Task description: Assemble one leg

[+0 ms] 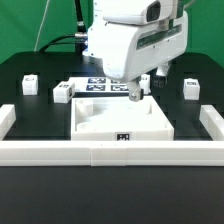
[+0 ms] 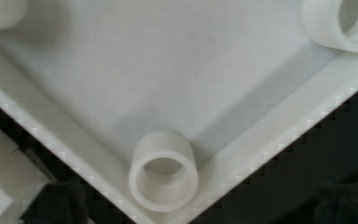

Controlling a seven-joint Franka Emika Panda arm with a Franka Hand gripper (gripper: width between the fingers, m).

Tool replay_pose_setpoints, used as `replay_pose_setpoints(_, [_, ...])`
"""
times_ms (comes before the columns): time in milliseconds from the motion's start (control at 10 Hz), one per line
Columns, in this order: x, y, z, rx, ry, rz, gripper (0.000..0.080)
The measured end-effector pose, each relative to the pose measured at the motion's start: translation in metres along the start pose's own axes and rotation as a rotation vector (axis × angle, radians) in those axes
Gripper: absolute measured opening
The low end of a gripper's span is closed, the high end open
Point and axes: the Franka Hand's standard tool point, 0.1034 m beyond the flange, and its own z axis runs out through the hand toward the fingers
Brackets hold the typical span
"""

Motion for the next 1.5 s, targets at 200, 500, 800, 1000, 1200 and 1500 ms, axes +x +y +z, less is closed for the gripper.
replay_pose_setpoints(200, [0.0,0.001,0.0,-0.001,0.002,-0.012,0.065])
replay_pose_setpoints(500, [-0.001,0.001,0.001,-0.001,0.001,-0.012,0.065])
replay_pose_setpoints(800, [-0.007,-0.002,0.006,0.0,-0.004,-0.149,0.065])
replay_pose_setpoints(1000, [-0.018,-0.005,0.016,0.021,-0.018,-0.262,0.065])
replay_pose_setpoints(1200, [-0.018,-0.006,0.018,0.022,-0.022,-0.28,0.065])
replay_pose_setpoints(1500, [-0.018,-0.006,0.019,0.021,-0.021,-0.284,0.065])
